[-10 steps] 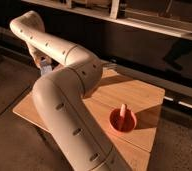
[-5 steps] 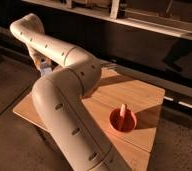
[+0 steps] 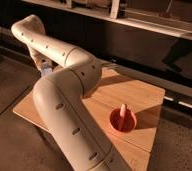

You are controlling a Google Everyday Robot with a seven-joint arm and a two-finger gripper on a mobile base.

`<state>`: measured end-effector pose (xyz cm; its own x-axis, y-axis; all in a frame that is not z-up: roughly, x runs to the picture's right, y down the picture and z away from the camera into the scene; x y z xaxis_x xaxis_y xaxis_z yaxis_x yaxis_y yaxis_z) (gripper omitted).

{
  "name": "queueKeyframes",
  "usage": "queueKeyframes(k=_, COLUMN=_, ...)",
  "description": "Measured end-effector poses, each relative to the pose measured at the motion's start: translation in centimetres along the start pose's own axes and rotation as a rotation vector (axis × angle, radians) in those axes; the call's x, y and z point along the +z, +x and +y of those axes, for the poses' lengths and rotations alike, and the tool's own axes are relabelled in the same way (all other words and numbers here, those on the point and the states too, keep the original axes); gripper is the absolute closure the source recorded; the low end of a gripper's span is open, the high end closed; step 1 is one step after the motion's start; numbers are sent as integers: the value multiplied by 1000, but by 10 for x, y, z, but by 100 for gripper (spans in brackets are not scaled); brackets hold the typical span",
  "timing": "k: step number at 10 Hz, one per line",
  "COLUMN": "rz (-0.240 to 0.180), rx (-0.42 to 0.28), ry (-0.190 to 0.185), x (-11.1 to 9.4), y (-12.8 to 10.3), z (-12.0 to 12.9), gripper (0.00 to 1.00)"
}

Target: Place the white sponge in the ceramic cup

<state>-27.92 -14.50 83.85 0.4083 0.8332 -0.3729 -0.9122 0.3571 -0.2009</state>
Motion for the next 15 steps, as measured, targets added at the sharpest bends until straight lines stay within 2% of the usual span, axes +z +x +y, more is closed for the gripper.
queueKeyframes(k=5, rz=-4, rx=-17, ry=-1, x=8, y=2, z=7, gripper=100)
queueKeyframes(k=9, rz=-19, rx=-25, ry=11, x=10, y=-1, z=2, gripper=100)
queueKeyframes(k=15, rz=-2, rx=-30, ry=-11, x=24, y=4, z=4, gripper=100)
